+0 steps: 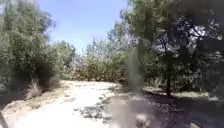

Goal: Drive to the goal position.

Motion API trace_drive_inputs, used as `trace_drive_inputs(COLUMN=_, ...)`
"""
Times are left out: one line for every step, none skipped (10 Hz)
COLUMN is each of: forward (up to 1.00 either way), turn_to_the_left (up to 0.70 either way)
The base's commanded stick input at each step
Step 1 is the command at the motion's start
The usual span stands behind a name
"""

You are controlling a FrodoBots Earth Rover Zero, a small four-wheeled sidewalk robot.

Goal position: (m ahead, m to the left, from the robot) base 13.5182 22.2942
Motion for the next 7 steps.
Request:
trace_drive_inputs(forward=0.45, turn_to_the_left=0.27)
trace_drive_inputs(forward=0.45, turn_to_the_left=0.27)
trace_drive_inputs(forward=0.45, turn_to_the_left=0.27)
trace_drive_inputs(forward=0.45, turn_to_the_left=0.27)
trace_drive_inputs(forward=0.45, turn_to_the_left=0.27)
trace_drive_inputs(forward=0.45, turn_to_the_left=0.27)
trace_drive_inputs(forward=0.45, turn_to_the_left=0.27)
